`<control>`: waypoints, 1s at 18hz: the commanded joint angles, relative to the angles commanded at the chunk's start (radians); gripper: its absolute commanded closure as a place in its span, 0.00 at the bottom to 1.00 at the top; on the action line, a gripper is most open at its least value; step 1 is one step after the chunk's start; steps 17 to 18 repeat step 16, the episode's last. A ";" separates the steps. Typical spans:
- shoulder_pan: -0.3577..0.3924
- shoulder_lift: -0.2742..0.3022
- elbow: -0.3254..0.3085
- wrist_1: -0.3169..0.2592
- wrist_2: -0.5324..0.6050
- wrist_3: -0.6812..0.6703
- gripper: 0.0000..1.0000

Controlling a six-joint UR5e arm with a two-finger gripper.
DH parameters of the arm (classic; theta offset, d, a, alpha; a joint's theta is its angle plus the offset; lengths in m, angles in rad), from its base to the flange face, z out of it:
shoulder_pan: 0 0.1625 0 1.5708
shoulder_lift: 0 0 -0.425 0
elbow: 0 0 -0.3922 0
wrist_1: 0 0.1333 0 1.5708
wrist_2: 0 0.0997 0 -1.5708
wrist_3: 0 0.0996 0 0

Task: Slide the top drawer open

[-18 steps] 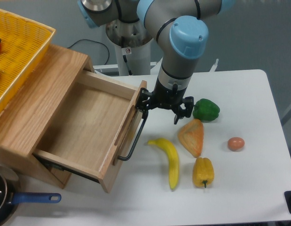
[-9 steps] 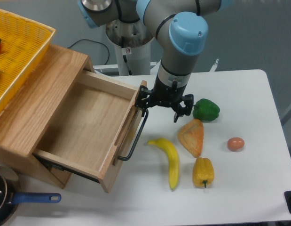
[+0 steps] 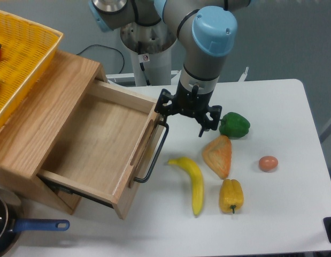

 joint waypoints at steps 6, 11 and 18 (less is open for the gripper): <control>0.028 0.012 0.000 -0.021 0.120 0.179 0.00; 0.043 0.014 0.000 -0.019 0.187 0.252 0.00; 0.061 0.011 -0.005 -0.017 0.183 0.252 0.00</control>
